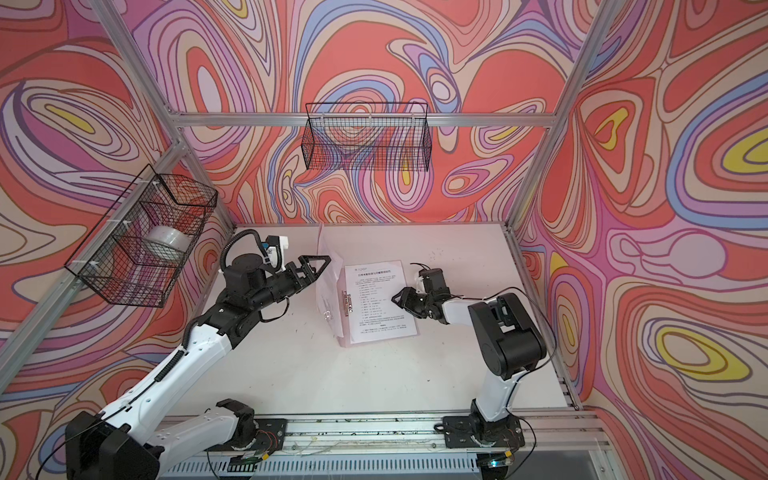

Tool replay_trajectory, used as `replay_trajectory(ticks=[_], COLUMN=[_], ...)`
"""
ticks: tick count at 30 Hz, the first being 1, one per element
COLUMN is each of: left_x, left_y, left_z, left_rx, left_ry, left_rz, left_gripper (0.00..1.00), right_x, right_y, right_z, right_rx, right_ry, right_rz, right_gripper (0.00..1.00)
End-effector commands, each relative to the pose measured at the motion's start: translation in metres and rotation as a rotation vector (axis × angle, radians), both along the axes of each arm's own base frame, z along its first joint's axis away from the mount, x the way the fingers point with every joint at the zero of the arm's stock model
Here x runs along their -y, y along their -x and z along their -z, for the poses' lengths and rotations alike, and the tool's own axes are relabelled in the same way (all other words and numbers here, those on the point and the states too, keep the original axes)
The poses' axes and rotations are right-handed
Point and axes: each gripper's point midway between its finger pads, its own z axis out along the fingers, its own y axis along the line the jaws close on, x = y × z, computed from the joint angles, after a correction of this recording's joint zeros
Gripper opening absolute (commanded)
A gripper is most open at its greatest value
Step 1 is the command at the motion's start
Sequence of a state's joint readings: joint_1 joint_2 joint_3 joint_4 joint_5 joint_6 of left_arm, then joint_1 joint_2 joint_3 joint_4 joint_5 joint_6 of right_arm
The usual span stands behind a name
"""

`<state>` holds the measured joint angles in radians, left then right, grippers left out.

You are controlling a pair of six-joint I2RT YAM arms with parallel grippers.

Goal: Put the files into the folder
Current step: 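Lift the pink cover with the left gripper and fold it over the clipped sheet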

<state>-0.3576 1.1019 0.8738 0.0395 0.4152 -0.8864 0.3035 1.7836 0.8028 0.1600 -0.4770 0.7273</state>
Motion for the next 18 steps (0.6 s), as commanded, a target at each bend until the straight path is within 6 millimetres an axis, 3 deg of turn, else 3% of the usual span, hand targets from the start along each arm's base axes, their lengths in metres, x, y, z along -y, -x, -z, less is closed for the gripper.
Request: replay_trajectory(ticks=[1, 5, 13, 18], left_x=[0.005, 0.021, 0.06, 0.083], left_y=[-0.006, -0.012, -0.018, -0.027], left_z=[0.034, 0.045, 0.038, 0.045], left_rx=[-0.074, -0.071, 0.01, 0.026], left_ry=[-0.038, -0.029, 0.003, 0.028], left_rz=[0.007, 0.042, 0.125, 0.168], left_gripper=[0.91, 0.91, 0.92, 0.92], right_x=[0.013, 0.013, 0.012, 0.014], right_y=[0.052, 0.054, 0.055, 0.057], right_z=[0.067, 0.065, 0.059, 0.058], right_rx=[-0.259, -0.257, -0.25, -0.253], right_ry=[0.097, 0.095, 0.089, 0.086], right_rz=[0.004, 0.003, -0.002, 0.007], right_gripper=[0.55, 0.55, 0.55, 0.55])
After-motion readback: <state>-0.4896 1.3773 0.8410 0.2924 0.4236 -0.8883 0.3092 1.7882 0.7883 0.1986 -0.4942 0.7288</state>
